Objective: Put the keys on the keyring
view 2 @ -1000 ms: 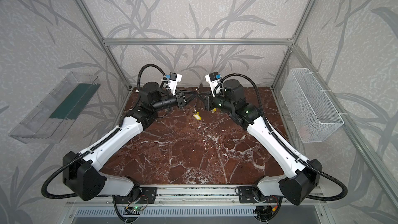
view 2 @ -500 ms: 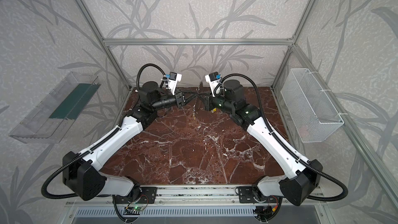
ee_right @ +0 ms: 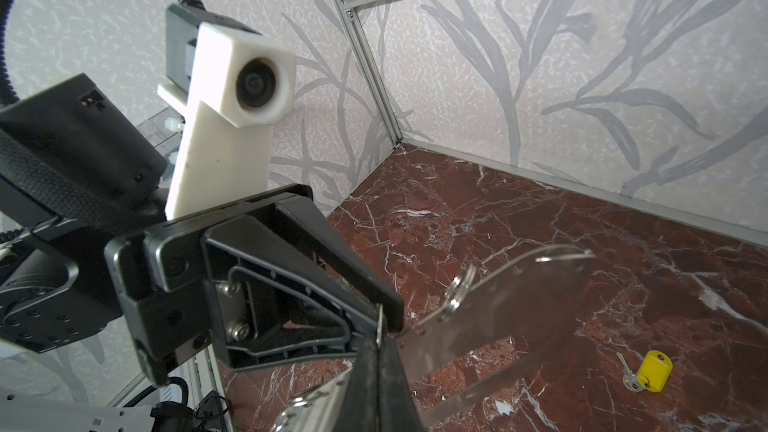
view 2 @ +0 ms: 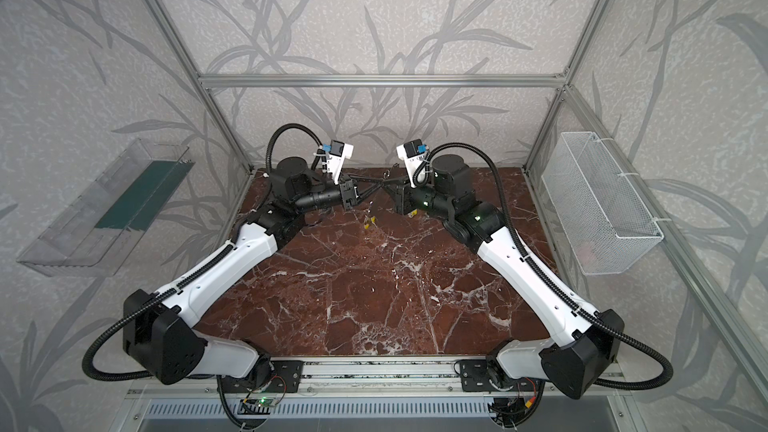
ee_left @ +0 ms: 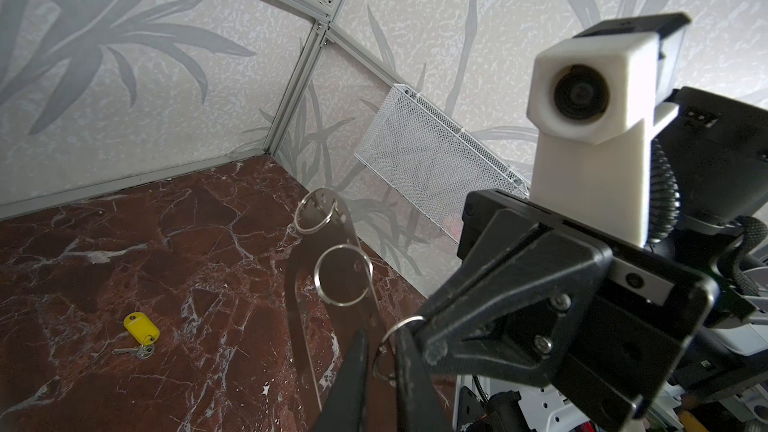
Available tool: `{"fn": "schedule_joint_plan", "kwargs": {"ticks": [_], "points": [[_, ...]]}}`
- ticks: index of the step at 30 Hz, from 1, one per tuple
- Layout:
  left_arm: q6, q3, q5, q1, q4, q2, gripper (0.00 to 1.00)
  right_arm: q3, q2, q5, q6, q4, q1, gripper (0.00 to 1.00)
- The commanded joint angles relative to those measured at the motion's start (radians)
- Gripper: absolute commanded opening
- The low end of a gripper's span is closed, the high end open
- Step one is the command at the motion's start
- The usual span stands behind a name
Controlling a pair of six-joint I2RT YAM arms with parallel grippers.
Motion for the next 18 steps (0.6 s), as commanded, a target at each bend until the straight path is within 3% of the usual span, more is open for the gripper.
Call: {"fn": "schedule_joint_plan", "kwargs": {"ticks": [1,4,8,12,18], "points": [[-0.003,0.028,0.037,-0.009,0.023,-0.005,0.09,-0.002,-0.028,-0.019,0.001,0.056,0.007,0.00],[-0.001,0.028,0.027,-0.009,0.034,-0.013,0.01,-0.005,-0.028,-0.022,0.000,0.056,0.007,0.00],[0.000,0.028,0.019,-0.008,0.041,-0.018,0.00,-0.008,-0.031,-0.025,0.000,0.052,0.006,0.00],[0.005,0.024,0.015,-0.007,0.039,-0.019,0.00,-0.018,-0.040,-0.022,0.014,0.053,-0.007,0.19],[0.020,0.019,0.012,-0.008,0.037,-0.026,0.00,-0.066,-0.072,-0.116,0.125,0.131,-0.102,0.24]]}}
